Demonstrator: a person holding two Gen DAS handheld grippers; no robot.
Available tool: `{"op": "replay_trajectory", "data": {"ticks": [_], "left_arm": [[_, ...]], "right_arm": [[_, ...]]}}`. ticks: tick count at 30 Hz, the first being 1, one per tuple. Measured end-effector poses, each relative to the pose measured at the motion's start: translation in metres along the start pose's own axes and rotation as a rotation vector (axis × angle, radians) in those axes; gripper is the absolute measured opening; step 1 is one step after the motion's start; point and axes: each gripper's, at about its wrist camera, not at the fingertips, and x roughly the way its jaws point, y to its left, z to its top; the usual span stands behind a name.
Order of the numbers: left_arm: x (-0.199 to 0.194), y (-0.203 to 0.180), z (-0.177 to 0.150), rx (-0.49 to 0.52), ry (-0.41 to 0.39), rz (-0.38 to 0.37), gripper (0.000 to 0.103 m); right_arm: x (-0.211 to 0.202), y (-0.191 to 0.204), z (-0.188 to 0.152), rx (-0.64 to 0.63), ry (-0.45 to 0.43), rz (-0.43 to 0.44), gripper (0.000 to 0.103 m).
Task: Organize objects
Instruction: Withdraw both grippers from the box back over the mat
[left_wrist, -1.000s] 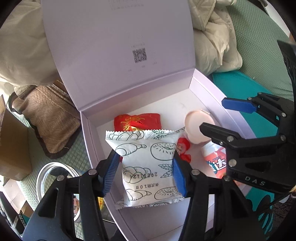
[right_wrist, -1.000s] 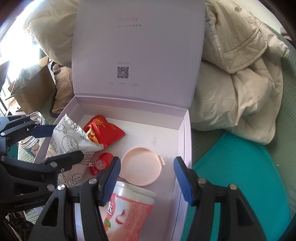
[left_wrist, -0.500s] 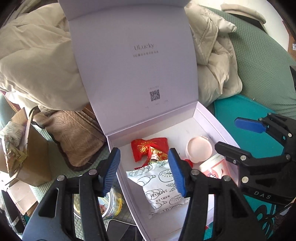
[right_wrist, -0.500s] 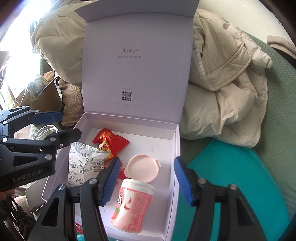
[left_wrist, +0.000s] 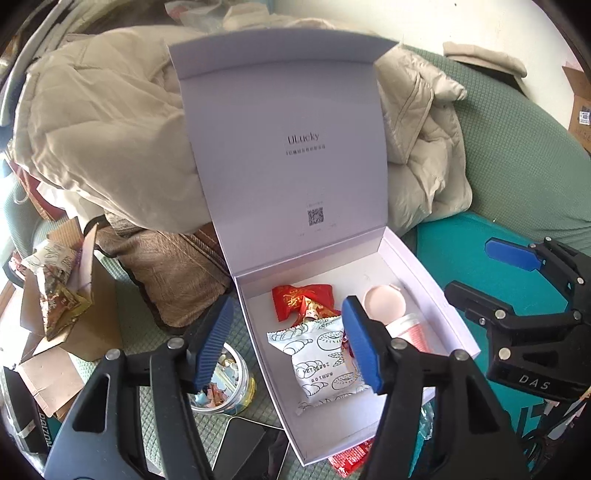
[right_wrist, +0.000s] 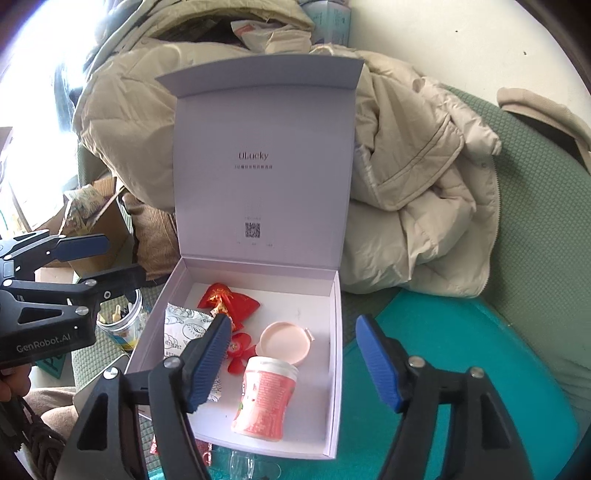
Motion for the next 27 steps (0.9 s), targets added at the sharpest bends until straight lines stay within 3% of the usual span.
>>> {"op": "replay_trajectory", "data": {"ticks": [6,16,27], "left_arm": [[-0.032,0.001,0.002,-0.008,-0.033,0.029,0.071],[-0.081,-0.003,-0.013,0.009,-0.082,0.006,0.072],[-0.117,-0.014,-0.046,0.025,-0.096,-0.013,0.074]], "right_arm": [[-0.026,0.006,0.003,-0.009,-0.022,-0.017,0.072],[-0.076,0.023,-0.007,-0.034,-0.065,-0.023,0.072],[-0.103,0.035,-0.043,-0.039,-0.051,-0.017,0.072]]}}
